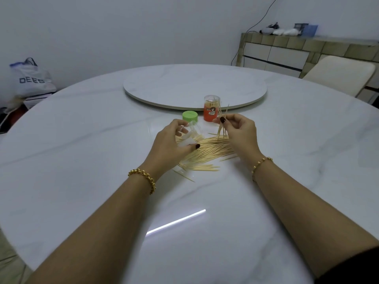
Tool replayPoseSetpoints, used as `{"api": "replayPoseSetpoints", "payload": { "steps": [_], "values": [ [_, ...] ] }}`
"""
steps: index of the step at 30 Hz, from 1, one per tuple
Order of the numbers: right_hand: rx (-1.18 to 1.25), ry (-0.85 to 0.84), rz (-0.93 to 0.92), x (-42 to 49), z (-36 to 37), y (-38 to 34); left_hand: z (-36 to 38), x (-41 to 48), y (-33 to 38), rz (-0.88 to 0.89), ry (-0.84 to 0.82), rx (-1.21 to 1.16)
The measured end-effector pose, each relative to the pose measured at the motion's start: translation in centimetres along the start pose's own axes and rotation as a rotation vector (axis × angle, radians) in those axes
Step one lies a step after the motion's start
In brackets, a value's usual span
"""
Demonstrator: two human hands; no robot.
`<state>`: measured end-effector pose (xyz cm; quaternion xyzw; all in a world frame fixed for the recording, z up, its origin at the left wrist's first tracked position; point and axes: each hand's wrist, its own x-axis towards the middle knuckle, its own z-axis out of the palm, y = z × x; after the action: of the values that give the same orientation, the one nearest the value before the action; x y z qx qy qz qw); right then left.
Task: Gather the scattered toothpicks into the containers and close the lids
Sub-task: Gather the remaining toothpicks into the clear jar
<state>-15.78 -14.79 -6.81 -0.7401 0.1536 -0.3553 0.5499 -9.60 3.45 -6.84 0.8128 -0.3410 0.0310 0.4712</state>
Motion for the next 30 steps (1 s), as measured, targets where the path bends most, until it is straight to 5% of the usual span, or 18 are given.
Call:
{"api": "replayPoseSetpoints", "payload": {
  "steps": [14,30],
  "values": [
    [0.553,-0.082,0.194,-0.3,1.2,-4.1,0.1,-0.1,0.2,0.019,-0.001,-0.014],
    [0.502,-0.199,0.204,-2.9,3.6,-3.6,-0.4,0.2,0.2,0.006,0.051,-0.056]
  ]
}}
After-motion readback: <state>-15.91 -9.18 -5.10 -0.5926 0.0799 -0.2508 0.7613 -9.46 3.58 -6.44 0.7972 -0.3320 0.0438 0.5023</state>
